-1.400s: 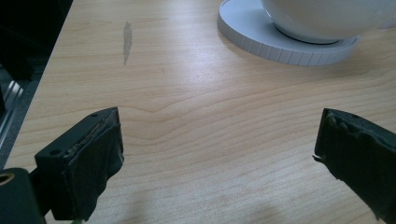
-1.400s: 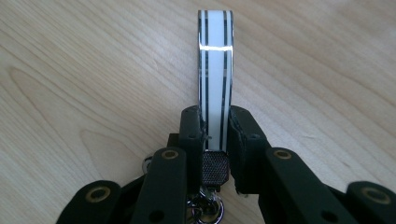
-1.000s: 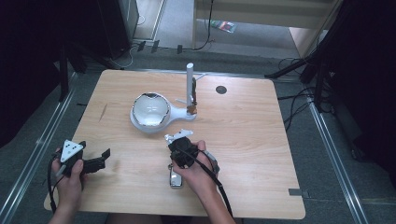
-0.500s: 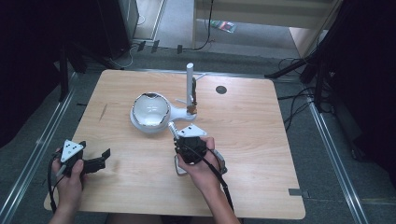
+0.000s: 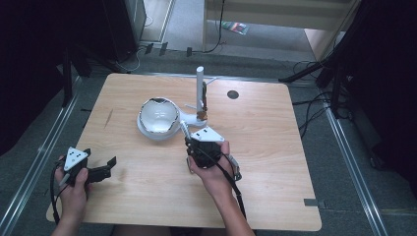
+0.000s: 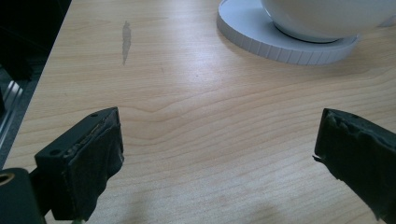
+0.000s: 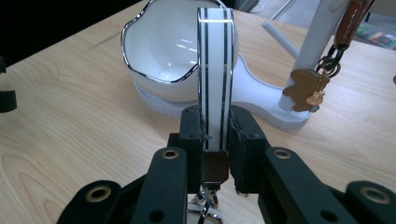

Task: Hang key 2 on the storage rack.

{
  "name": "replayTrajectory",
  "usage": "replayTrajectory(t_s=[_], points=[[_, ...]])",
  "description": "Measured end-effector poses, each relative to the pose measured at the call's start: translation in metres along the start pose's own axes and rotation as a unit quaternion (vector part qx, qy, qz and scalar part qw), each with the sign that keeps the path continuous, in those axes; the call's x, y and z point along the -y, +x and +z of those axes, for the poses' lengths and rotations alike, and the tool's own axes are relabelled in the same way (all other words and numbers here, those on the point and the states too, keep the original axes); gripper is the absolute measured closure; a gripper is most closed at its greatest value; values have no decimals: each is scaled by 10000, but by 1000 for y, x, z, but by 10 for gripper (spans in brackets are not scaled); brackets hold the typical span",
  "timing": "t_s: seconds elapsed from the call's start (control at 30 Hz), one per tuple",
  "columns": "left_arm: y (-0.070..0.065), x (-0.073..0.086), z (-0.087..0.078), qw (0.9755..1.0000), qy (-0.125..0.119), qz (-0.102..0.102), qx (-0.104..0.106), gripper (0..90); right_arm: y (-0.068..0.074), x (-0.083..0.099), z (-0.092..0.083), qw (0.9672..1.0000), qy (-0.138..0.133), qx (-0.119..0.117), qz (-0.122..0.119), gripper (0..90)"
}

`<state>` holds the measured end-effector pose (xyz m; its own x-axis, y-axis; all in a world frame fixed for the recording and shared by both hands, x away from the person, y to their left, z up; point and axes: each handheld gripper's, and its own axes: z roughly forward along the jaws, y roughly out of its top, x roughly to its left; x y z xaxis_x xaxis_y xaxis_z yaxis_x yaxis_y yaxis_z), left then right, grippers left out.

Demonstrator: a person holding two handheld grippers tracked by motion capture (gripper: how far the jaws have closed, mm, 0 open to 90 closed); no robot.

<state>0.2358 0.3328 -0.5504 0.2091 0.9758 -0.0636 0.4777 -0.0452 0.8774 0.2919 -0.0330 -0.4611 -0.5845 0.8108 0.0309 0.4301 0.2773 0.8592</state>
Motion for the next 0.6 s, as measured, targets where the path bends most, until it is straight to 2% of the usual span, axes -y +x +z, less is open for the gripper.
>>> replayTrajectory(t_s=[0.13, 0.33, 0.5, 0.6], points=[[0, 0, 0, 10000, -13, -19, 4, 17, -3, -3, -1, 10000, -90, 26, -6, 779], [1, 1, -1, 10000, -78, -31, 0, 17, -8, -7, -5, 9993, -304, 207, -38, 778], [1, 1, -2, 9999, -107, -19, 4, 17, -14, -11, -8, 9983, -527, 248, 2, 778], [2, 1, -3, 9999, -118, -29, 45, 17, -18, -12, -9, 9980, -595, 178, 71, 778]])
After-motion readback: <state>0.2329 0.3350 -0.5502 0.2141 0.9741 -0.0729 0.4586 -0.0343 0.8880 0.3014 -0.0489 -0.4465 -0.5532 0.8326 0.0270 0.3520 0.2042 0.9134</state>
